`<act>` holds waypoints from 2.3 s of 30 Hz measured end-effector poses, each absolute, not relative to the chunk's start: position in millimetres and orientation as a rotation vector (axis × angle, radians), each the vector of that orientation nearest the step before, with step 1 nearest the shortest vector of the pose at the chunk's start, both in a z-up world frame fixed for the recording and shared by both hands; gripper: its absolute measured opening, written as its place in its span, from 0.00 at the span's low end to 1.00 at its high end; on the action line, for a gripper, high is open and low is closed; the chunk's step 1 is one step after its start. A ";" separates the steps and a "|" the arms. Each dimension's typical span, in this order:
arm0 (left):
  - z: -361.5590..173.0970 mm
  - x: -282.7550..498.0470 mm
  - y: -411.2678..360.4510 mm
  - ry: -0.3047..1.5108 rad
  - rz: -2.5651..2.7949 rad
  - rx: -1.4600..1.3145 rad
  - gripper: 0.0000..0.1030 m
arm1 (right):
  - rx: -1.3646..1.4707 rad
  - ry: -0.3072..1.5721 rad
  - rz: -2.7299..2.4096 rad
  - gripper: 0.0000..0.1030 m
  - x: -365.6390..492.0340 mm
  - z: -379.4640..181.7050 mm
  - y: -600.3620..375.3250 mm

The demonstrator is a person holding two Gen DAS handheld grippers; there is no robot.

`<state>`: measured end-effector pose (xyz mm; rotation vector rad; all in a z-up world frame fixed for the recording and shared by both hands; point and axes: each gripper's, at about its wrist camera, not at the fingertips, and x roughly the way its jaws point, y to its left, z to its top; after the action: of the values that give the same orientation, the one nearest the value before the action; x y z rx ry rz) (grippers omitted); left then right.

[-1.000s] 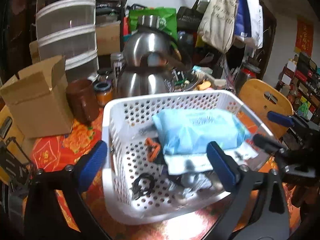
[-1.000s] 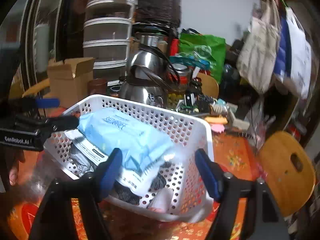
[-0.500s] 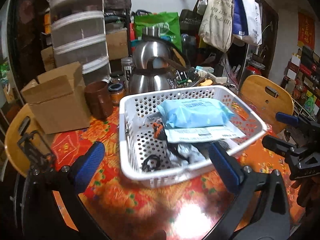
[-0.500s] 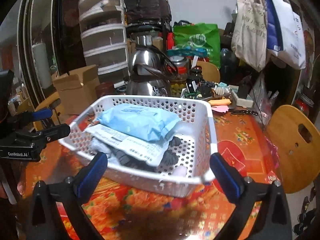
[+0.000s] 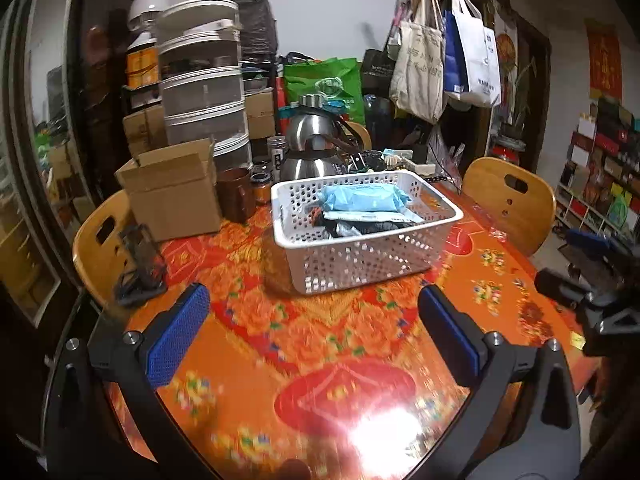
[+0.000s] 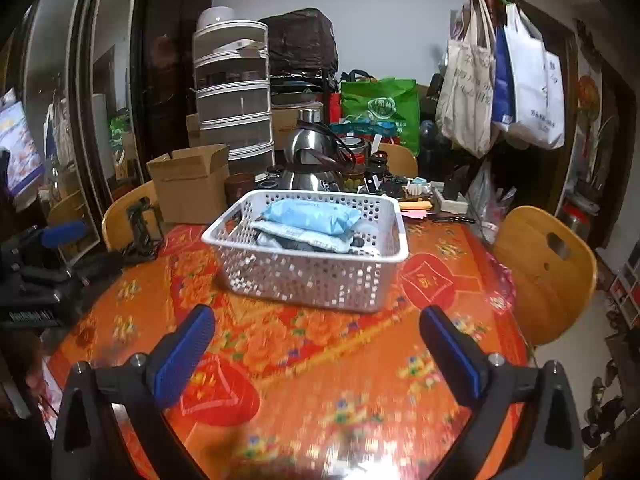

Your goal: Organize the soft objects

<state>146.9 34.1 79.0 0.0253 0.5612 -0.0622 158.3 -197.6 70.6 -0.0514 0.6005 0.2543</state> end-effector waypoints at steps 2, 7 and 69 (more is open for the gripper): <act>83.5 121.0 37.7 0.553 -0.057 0.014 1.00 | -0.053 0.590 0.236 0.99 133.7 72.0 -197.6; 90.2 65.9 39.0 0.539 -0.052 0.014 1.00 | -0.004 0.577 0.226 0.99 89.8 74.9 -201.5; 68.0 86.0 31.8 0.603 -0.103 0.015 1.00 | -0.001 0.624 0.216 0.99 94.2 61.2 -205.4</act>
<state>86.0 31.8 68.0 0.0150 0.6035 -0.1032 94.2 -205.4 61.2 -0.0013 0.6236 0.2163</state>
